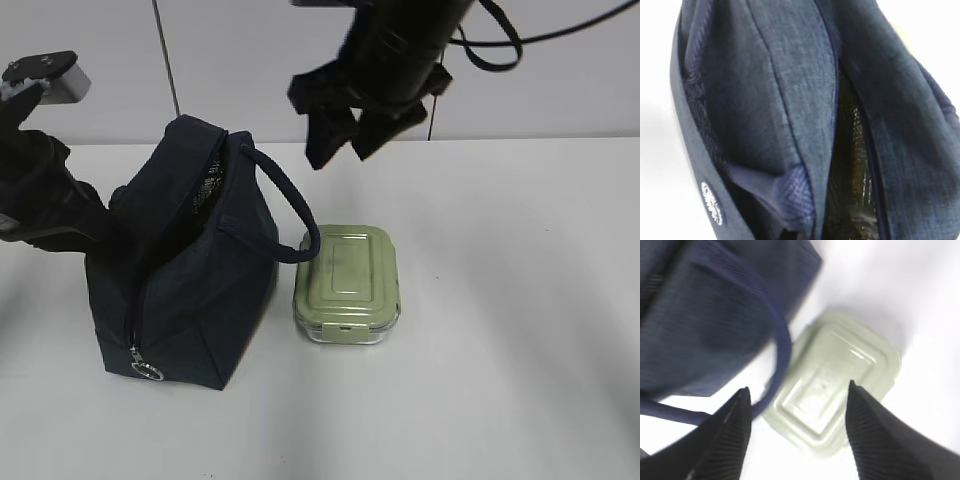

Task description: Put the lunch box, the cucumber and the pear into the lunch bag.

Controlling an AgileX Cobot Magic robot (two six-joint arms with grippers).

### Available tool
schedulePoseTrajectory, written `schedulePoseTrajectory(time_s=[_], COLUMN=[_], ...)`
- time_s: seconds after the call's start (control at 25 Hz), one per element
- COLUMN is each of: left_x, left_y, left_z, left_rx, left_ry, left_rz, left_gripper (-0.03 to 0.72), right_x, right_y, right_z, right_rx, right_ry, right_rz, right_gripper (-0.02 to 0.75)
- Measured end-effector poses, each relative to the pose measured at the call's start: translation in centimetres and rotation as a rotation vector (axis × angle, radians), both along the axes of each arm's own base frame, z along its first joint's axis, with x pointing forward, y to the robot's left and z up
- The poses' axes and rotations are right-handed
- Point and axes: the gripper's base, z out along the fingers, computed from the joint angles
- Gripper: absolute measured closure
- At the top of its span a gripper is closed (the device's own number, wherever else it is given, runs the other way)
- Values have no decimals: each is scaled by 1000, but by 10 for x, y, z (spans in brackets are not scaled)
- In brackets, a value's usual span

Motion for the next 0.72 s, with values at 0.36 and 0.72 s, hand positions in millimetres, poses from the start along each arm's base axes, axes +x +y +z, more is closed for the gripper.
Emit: schedulePoseTrajectory(time_s=[0.36,0.72], left_x=[0,0], left_y=[0,0], left_z=[0,0], left_rx=[0,-1], left_ry=[0,2], left_rz=[0,4], left_gripper=[687,687], right_x=[-20,-15], right_y=[-60,-110], right_z=[-88,-112], right_rx=[213,418], right_ry=[150,178], right_rz=[-195,-268], right_gripper=[273,273])
